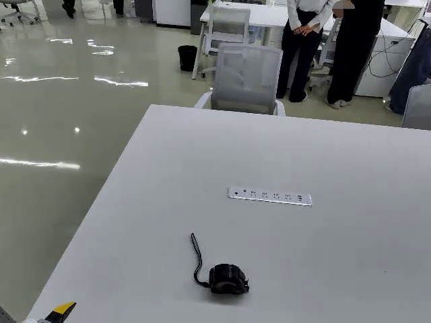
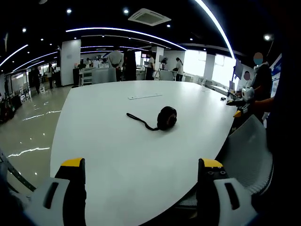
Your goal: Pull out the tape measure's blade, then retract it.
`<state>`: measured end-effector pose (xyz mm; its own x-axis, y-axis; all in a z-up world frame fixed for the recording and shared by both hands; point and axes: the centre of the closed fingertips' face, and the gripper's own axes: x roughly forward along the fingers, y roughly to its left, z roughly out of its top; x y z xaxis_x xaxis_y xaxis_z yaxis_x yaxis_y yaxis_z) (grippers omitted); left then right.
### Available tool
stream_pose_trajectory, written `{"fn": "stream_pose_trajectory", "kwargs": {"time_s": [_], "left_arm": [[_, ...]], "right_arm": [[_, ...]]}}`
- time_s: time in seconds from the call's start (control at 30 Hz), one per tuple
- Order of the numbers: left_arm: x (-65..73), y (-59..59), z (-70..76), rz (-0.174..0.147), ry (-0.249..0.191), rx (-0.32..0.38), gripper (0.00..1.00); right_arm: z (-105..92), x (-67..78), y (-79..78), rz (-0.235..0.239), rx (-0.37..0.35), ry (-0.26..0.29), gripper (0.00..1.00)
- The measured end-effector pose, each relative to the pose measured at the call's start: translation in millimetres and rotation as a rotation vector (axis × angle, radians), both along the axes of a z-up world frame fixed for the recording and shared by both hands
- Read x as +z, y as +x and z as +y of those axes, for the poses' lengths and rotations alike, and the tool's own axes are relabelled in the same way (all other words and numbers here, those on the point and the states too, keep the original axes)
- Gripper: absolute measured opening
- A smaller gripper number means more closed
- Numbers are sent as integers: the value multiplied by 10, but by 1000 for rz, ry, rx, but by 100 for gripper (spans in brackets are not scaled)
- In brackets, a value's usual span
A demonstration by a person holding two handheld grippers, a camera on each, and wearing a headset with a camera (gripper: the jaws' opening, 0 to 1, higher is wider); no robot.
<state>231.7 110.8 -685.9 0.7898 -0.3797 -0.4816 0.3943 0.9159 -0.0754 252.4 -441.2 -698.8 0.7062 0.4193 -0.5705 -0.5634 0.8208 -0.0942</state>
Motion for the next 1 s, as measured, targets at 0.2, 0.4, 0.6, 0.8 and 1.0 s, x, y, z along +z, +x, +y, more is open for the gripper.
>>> {"fn": "stream_pose_trajectory", "kwargs": {"time_s": [0.2,0.4,0.6,0.8,1.0], "left_arm": [[-46,66,-20,8,-5,-14,99],[-29,199,-153,15,7,-70,99],[7,384,-268,12,22,-110,99],[52,600,-395,-2,46,-146,99],[49,800,-519,-9,51,-176,99]], "right_arm": [[26,48,86,-13,32,-19,99],[89,227,295,-48,50,-14,97],[239,223,445,-52,86,-7,98],[464,195,561,-36,153,2,98],[596,209,755,-37,203,0,98]]}}
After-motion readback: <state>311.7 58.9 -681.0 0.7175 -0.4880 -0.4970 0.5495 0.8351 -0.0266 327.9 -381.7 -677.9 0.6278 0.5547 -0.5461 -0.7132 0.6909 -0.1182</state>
